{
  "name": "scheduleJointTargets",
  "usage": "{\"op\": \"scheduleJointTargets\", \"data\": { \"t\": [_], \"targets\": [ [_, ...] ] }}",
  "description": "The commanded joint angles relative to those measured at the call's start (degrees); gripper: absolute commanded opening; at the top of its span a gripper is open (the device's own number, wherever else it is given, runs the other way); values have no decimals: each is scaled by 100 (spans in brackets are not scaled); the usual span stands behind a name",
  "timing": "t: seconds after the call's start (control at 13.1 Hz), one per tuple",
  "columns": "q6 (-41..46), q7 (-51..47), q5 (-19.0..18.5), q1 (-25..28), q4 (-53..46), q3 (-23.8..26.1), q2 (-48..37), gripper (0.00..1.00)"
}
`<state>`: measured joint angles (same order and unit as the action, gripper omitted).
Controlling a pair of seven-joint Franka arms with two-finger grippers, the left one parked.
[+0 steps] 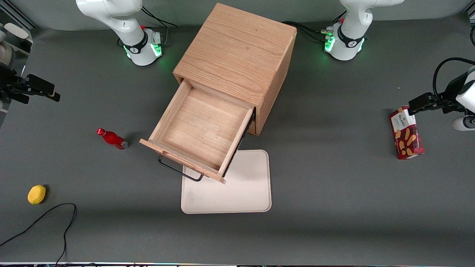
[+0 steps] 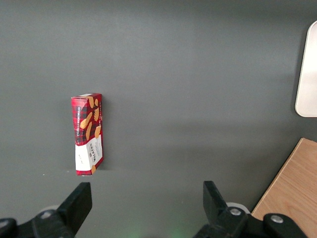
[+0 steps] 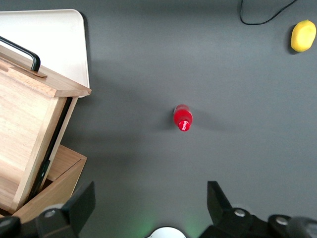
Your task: Open upper drawer
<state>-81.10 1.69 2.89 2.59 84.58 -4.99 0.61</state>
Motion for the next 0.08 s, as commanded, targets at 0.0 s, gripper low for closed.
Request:
{"op": "scheduleJointTargets", "data": {
  "t": [0.0],
  "targets": [
    [86,-125,71,49,-161,-55,62,100]
  ]
}}
